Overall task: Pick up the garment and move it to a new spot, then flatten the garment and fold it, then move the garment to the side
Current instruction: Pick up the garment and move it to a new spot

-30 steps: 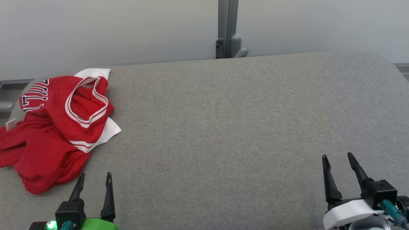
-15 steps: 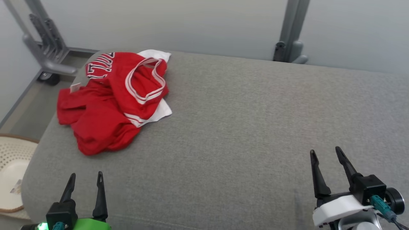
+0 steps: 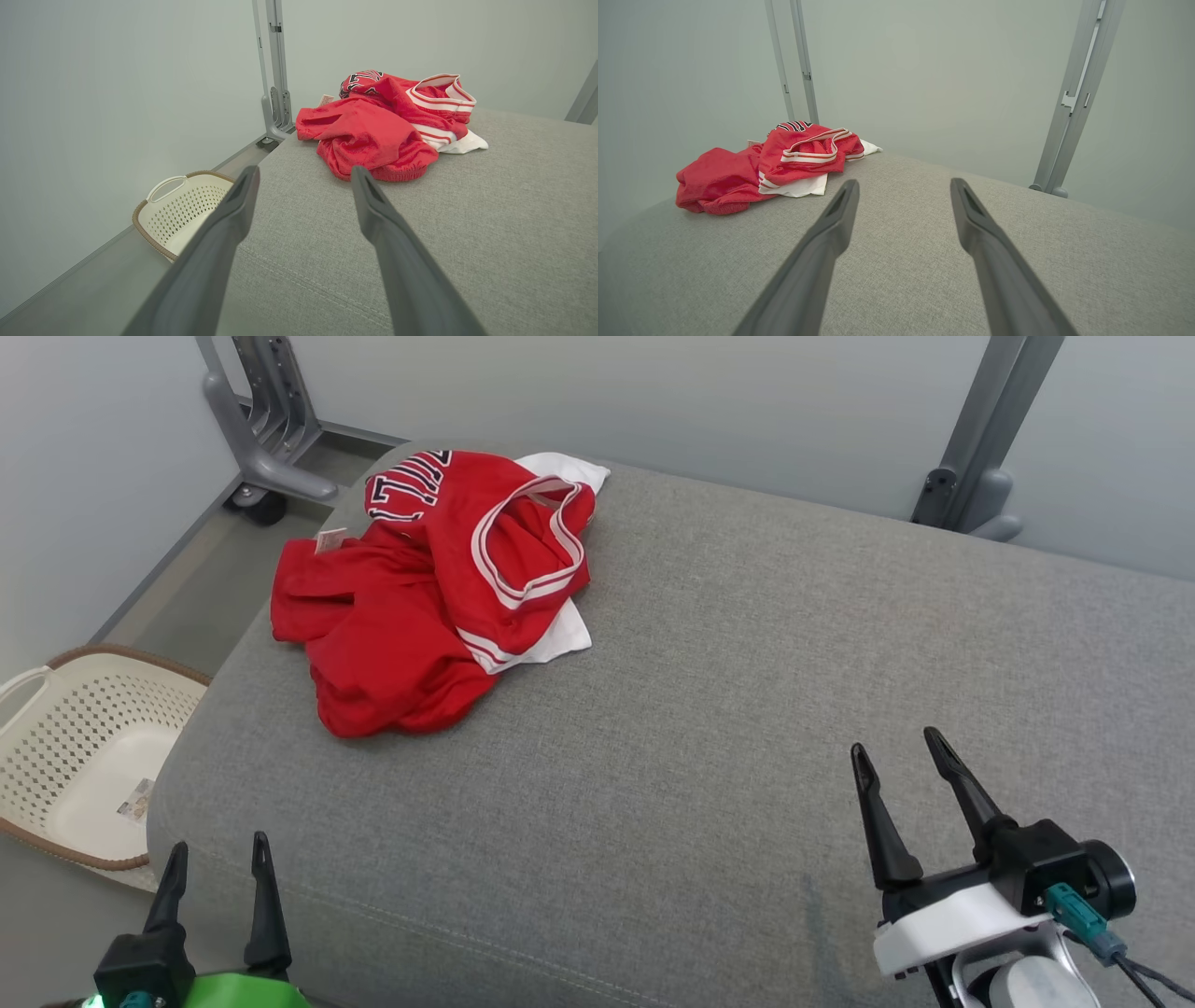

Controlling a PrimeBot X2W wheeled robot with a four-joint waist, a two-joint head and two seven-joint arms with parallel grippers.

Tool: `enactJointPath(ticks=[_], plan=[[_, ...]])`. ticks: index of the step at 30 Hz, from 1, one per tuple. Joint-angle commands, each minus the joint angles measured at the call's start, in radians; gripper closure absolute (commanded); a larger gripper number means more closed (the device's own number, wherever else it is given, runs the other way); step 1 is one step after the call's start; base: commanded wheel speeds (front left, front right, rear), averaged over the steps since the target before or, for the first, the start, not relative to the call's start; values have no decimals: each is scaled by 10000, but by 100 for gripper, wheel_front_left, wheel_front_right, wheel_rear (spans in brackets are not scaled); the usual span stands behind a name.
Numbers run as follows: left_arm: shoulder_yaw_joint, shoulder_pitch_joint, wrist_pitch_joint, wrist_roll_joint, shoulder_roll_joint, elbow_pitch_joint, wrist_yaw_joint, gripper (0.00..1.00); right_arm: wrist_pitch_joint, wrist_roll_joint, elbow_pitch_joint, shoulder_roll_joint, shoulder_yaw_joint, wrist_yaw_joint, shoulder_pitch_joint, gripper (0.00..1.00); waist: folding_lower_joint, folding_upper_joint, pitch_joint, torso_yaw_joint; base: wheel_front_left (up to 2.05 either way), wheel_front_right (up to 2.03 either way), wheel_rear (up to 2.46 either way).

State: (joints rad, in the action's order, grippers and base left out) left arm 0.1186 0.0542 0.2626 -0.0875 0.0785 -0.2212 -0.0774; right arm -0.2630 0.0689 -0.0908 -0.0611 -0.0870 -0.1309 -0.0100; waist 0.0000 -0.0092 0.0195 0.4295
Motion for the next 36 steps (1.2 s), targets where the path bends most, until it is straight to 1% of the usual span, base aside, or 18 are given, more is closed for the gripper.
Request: enactJointPath(ticks=[1,7,13,16,18,19,21,22,24,28,29,30,31,34,36], plan=[[13,-181,30,-125,-57,110,35,0,-33,81,118,-157,-15,3,-199,0,0,92,521,-364,0,0,0],[-105,-1496,30,-546,-207,145,-91,0,-33,75,481,-680,-123,3,-983,0,0,92,2157,-1037,0,0,0],[-233,-3262,18,-818,-207,-712,-262,0,-33,124,790,-931,-29,3,-1840,0,0,92,3777,-1839,0,0,0],[-334,-4226,13,-1003,22,-1551,-363,0,-33,219,889,-883,110,3,-2113,0,0,92,4389,-2114,0,0,0],[-307,-4959,-117,-1326,98,-2147,-409,0,-33,181,968,-910,123,3,-2331,0,0,92,4742,-2285,0,0,0],[-369,-5290,-210,-1327,240,-2425,-440,0,-33,185,997,-922,134,3,-2427,0,0,92,4903,-2364,0,0,0],[-292,-5872,-594,-1669,310,-3122,-443,0,-33,173,1061,-920,151,3,-2570,0,0,92,5166,-2495,0,0,0],[-409,-6132,-785,-1586,491,-3441,-463,0,-33,175,1077,-901,145,3,-2651,0,0,92,5271,-2554,0,0,0],[-257,-6617,-1262,-1913,592,-4187,-460,0,-33,164,1123,-860,79,3,-2782,0,0,92,5435,-2672,0,0,0],[-252,-7315,-1916,-2150,870,-5419,-494,0,-33,189,1069,-771,-15,3,-2957,0,0,92,5592,-2897,0,0,0],[-241,-7409,-2014,-2265,877,-5702,-502,52,-33,202,1049,-726,-13,3,-2989,0,0,92,5594,-2940,0,0,0],[-210,-7483,-2062,-2373,905,-5949,-510,98,-33,214,1032,-691,-11,3,-3014,0,0,92,5581,-2982,0,0,0],[-243,-7535,-2116,-2454,924,-6150,-521,100,-33,224,1027,-655,10,3,-3034,0,0,92,5556,-3019,0,0,0],[-363,-7516,-2077,-2590,964,-6487,-539,100,-33,236,1011,-606,47,3,-3026,0,0,92,5476,-3070,0,0,0],[-331,-7506,-1891,-2898,902,-6621,-539,100,-33,254,970,-551,58,3,-2989,0,0,92,5358,-3105,0,0,0]])
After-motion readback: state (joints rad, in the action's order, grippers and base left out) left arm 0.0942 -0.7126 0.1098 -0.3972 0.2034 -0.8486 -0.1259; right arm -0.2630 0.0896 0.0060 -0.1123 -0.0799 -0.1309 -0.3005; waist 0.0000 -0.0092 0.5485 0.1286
